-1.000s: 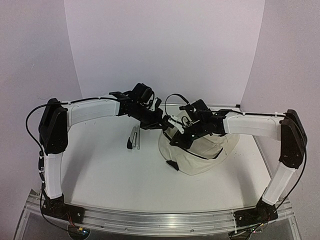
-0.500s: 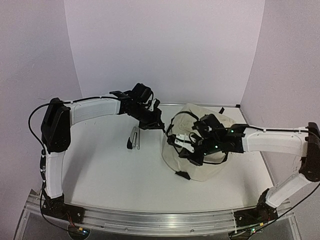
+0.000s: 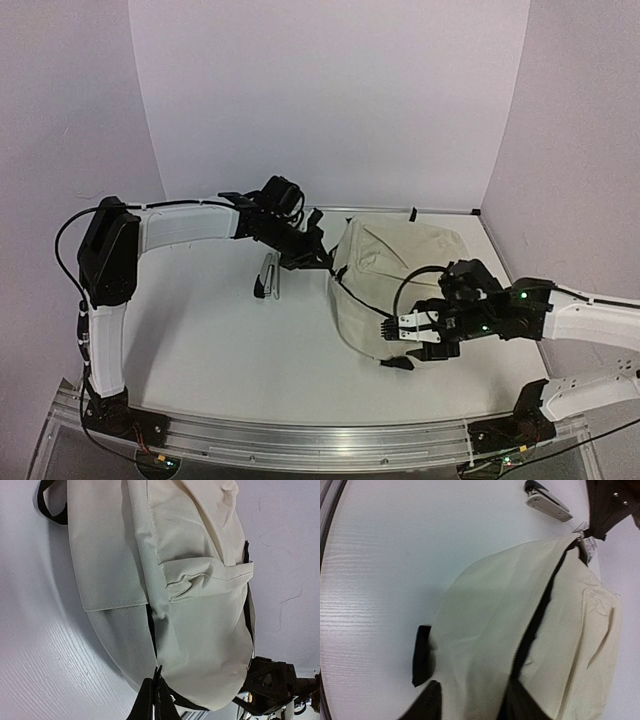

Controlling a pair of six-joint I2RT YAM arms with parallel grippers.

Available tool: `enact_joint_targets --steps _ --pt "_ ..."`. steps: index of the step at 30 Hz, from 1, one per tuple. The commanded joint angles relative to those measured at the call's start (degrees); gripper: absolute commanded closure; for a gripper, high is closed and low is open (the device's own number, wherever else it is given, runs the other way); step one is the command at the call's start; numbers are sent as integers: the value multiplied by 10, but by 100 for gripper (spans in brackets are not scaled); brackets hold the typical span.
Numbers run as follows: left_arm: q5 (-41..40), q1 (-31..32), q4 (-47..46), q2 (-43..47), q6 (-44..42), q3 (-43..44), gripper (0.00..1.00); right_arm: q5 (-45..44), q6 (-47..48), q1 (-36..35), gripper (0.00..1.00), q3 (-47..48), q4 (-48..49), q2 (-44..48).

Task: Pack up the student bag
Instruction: Zip the student bag at the center of the board.

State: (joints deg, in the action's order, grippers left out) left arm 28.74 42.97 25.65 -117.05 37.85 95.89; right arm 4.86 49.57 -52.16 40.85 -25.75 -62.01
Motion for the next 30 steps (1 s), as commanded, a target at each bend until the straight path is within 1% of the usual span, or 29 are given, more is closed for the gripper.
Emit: enact_joint_targets --steps 1,3,5,9,11,16,19,20,21,22,23,24,26,30 --pt "9 -4 -107 40 26 -8 100 72 -145 0 29 137 -54 -93" --pt "12 -2 -113 38 37 -9 100 102 -220 0 29 195 -46 -133" --pt "12 -1 -114 38 42 -9 100 122 -290 0 29 231 -18 -157" --pt "4 -1 -117 49 45 -17 100 89 -362 0 34 248 61 -199" --pt "1 -1 -118 53 47 -21 100 73 -369 0 38 253 80 -228" --pt "-4 -1 -126 57 53 -30 100 18 -381 0 55 254 137 -280" --pt "-4 -1 -128 55 55 -28 100 -7 -384 0 58 255 157 -297" --pt "-4 -1 -129 53 55 -27 100 -11 -384 0 62 255 161 -301" --pt "-4 -1 -129 51 55 -26 100 -15 -381 0 71 255 163 -303" --pt "-4 -1 -129 49 55 -24 100 -17 -378 0 84 254 163 -303" --pt "-5 -1 -128 46 56 -22 100 -16 -376 0 94 252 163 -302" --pt "-7 -2 -128 42 56 -19 100 -13 -372 0 99 250 163 -300" --pt "-9 -2 -124 26 53 -8 100 -8 -360 -5 100 237 163 -293" --pt "-11 -4 -91 -24 42 50 100 10 -318 -28 100 200 158 -262"
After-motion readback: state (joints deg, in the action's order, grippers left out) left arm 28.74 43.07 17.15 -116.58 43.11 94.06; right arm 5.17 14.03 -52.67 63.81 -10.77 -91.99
